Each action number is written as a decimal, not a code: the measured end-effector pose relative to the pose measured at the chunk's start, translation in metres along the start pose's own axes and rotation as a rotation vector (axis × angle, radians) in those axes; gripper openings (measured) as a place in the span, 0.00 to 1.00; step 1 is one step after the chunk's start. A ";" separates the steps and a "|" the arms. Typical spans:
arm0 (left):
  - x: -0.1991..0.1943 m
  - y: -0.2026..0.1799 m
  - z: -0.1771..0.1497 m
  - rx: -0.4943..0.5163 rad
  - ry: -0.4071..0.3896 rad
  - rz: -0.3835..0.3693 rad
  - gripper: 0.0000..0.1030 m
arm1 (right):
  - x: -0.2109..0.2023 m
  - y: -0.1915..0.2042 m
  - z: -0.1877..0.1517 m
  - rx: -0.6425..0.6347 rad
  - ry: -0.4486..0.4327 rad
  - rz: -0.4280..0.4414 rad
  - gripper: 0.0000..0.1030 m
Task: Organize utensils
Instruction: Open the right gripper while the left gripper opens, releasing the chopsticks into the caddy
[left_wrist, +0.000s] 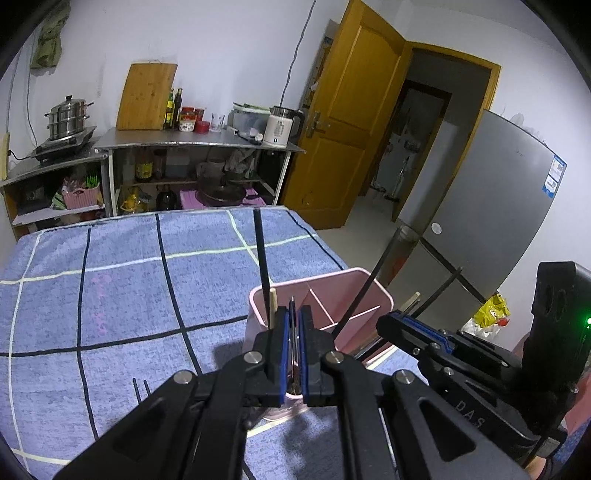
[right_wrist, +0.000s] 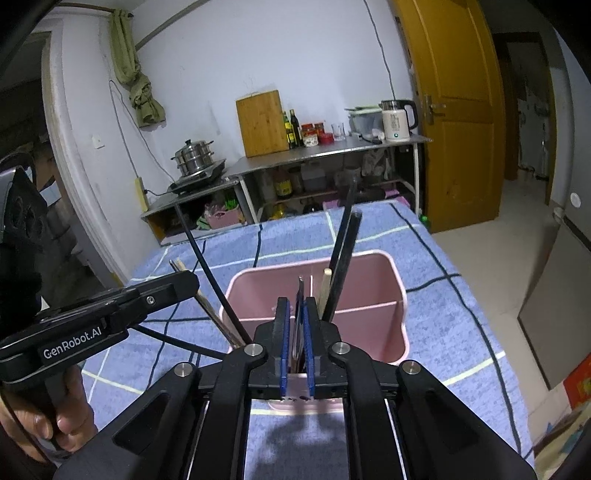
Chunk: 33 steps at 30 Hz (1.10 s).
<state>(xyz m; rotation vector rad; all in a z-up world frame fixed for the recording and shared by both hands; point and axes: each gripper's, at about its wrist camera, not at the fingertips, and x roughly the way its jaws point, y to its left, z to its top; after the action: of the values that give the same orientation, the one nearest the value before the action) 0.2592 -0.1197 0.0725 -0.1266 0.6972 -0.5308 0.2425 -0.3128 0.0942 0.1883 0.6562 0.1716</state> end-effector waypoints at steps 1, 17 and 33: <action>-0.004 0.000 0.001 0.003 -0.007 0.000 0.05 | -0.003 0.001 0.002 -0.002 -0.005 -0.002 0.10; -0.072 0.009 0.000 0.007 -0.118 0.021 0.05 | -0.055 0.018 0.004 -0.037 -0.083 0.005 0.12; -0.107 0.051 -0.058 -0.050 -0.098 0.094 0.06 | -0.067 0.051 -0.032 -0.107 -0.035 0.042 0.12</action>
<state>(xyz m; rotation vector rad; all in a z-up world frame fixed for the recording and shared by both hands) 0.1748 -0.0182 0.0758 -0.1651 0.6176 -0.4141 0.1657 -0.2736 0.1200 0.1018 0.6072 0.2425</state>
